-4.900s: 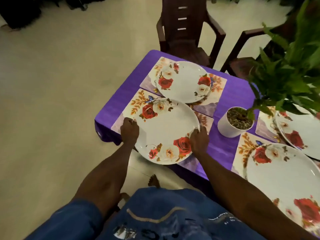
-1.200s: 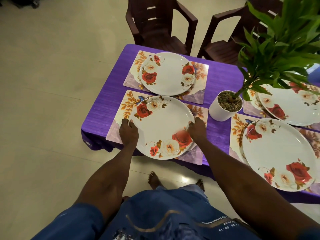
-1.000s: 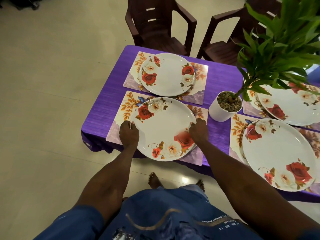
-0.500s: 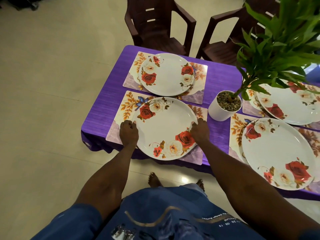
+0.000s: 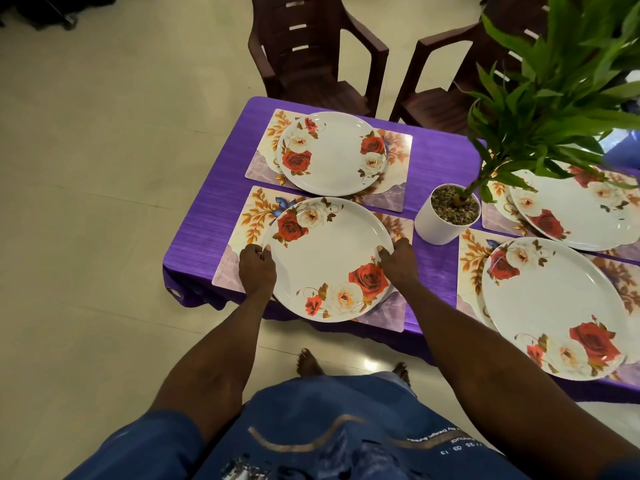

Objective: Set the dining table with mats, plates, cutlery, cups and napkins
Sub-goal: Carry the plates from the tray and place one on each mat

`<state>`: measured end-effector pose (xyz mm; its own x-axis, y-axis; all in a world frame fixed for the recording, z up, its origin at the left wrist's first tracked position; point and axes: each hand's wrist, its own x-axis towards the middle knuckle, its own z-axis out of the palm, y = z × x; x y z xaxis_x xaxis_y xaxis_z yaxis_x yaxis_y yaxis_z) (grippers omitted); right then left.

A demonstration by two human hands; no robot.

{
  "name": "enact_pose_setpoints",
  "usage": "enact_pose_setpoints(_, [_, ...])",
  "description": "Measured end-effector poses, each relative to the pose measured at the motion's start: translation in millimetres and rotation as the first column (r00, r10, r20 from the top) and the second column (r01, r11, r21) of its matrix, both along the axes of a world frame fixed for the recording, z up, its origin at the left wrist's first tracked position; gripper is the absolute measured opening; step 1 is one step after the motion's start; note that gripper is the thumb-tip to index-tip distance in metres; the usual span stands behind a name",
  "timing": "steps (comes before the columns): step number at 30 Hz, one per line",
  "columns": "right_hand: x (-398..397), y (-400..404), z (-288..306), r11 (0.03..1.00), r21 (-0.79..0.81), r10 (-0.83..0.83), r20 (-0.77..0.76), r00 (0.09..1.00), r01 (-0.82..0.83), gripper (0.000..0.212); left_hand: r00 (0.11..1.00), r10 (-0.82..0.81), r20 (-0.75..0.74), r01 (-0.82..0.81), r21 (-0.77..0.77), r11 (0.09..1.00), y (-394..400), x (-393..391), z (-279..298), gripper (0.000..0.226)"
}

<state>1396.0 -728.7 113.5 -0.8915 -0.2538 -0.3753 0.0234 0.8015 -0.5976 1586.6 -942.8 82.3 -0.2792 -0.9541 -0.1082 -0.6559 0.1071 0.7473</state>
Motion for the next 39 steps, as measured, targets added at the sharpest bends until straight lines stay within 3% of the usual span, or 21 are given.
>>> enact_pose_setpoints(4, [2.1,0.2,1.3,1.000,0.009,-0.016,0.018,1.000,0.016,0.050,0.999,-0.007,-0.031,0.007,0.027,1.000,2.7,3.0,2.8,0.038])
enact_pose_setpoints(10, [25.5,10.1,3.8,0.999,0.039,-0.011,-0.317,0.948,0.025,0.041,0.996,0.085,0.008,-0.084,-0.085,0.993,19.8,5.6,6.2,0.039])
enact_pose_setpoints(15, [32.8,24.5,-1.1,0.997,0.077,0.027,-0.131,0.991,-0.017,0.035,0.973,0.033,0.227,-0.022,-0.052,0.998,34.0,4.6,5.5,0.044])
enact_pose_setpoints(22, [23.6,43.2,8.4,0.983,-0.078,0.172,0.034,0.985,-0.169,0.036,0.960,0.057,0.275,-0.068,0.029,0.997,41.0,-0.9,18.9,0.055])
enact_pose_setpoints(26, [24.1,64.3,12.8,0.977,-0.082,0.191,-0.044,0.981,-0.195,0.037,0.921,0.010,0.389,0.064,-0.177,0.982,86.2,-7.6,28.0,0.056])
enact_pose_setpoints(29, [26.0,100.1,24.4,0.967,0.030,0.252,-0.244,0.936,-0.253,0.032,0.916,-0.218,0.336,0.338,-0.356,0.871,142.9,-30.9,30.7,0.047])
enact_pose_setpoints(33, [18.8,165.4,29.0,0.988,0.032,0.155,-0.346,0.925,-0.154,0.027,0.791,-0.530,0.306,0.612,-0.378,0.695,234.6,-78.1,35.1,0.038])
enact_pose_setpoints(39, [3.3,290.6,28.0,0.993,0.118,0.025,-0.438,0.899,0.030,0.026,0.578,-0.771,0.267,0.787,-0.432,0.441,364.0,-137.7,33.6,0.040])
